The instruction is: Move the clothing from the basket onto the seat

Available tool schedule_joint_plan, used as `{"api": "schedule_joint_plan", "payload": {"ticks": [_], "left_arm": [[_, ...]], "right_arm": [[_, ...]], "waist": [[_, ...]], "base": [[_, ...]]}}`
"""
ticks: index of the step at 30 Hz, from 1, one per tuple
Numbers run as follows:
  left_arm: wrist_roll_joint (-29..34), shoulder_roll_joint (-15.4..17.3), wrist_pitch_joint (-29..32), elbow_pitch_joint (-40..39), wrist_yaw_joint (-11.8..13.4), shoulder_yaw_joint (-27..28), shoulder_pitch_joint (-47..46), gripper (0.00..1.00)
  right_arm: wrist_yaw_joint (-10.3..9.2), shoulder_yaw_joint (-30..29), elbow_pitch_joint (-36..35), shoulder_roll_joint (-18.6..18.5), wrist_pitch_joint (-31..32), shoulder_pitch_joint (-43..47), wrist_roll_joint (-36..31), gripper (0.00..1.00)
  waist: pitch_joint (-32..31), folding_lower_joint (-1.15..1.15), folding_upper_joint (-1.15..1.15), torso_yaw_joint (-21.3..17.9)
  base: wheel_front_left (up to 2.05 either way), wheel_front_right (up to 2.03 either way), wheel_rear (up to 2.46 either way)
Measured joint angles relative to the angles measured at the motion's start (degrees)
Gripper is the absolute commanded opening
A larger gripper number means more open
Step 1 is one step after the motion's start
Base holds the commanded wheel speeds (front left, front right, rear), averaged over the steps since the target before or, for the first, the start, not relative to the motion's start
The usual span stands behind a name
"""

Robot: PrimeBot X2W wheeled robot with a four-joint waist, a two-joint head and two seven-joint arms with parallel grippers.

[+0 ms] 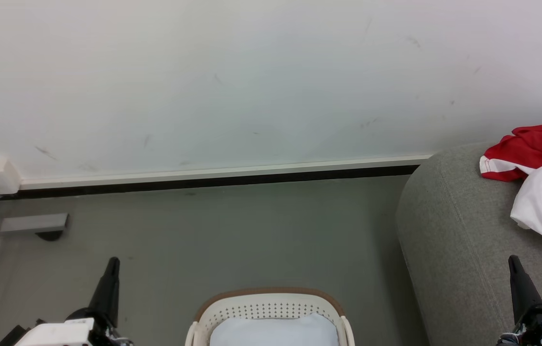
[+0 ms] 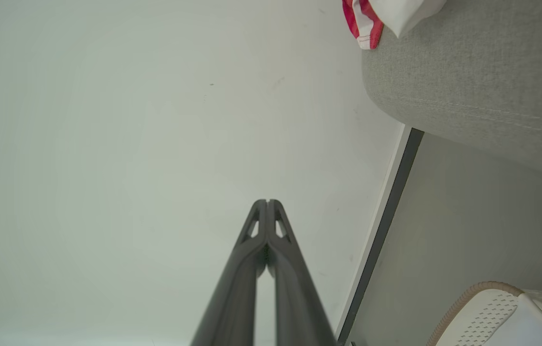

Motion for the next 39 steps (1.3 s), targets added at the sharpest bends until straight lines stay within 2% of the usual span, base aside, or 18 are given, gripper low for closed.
{"api": "schedule_joint_plan", "payload": {"ticks": [39], "left_arm": [[0.0, 0.0, 0.0, 0.0, 0.0, 0.0, 0.0, 0.0]], "right_arm": [[0.0, 0.0, 0.0, 0.0, 0.0, 0.0, 0.0, 0.0]], "waist": [[0.0, 0.0, 0.0, 0.0]], "base": [[0.0, 0.0, 0.0]]}}
